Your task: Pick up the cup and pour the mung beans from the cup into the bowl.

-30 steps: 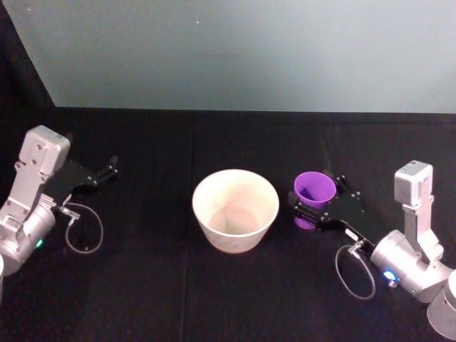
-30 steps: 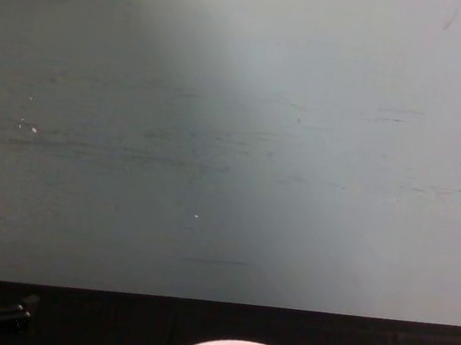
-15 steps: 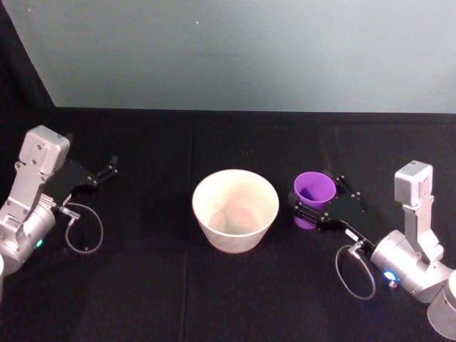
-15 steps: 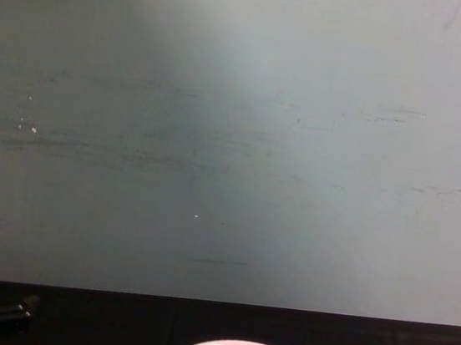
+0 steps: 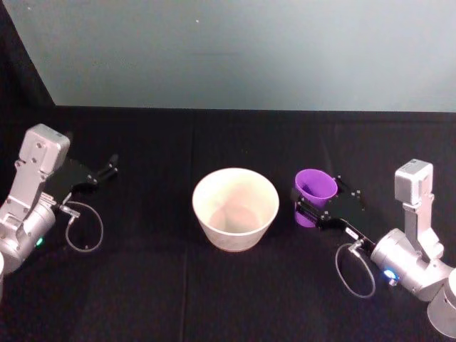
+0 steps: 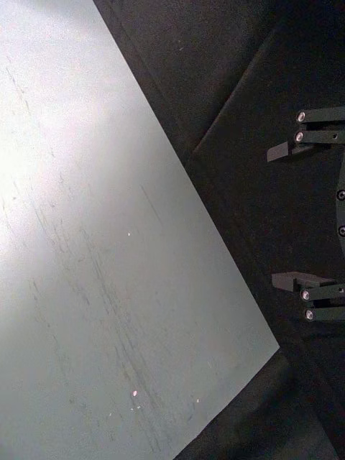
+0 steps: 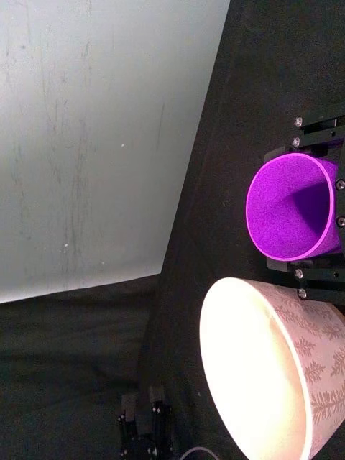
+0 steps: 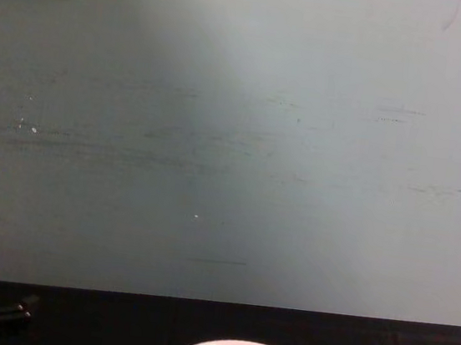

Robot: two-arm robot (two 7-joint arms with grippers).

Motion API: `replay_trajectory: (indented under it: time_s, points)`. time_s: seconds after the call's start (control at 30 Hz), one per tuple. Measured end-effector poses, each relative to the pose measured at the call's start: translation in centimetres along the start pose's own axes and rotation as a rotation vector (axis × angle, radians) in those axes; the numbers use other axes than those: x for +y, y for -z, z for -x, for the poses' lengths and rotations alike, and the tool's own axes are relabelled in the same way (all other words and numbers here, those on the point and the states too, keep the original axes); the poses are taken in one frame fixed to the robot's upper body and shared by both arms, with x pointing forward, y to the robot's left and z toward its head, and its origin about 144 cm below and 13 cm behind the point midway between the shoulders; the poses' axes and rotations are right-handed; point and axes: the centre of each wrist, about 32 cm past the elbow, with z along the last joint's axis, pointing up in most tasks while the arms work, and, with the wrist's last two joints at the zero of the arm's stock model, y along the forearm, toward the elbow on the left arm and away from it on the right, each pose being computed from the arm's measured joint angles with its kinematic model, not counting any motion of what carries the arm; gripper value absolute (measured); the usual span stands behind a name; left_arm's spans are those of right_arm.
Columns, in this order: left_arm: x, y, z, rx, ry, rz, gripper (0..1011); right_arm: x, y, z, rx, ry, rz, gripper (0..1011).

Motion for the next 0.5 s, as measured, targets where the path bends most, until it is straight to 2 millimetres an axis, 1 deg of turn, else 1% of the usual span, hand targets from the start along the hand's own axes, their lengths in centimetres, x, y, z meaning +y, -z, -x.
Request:
replay_trajectory:
  time_s: [0.23,0.5]
  points:
    - [0.00,0.00,0.00,0.000,0.000,0.000,1000,0.00,0.00,-0.01,0.000,0.000,0.000,739]
    - [0.00,0.00,0.00,0.000,0.000,0.000,1000,-0.04,-0.02,0.00,0.000,0.001,-0.002,739]
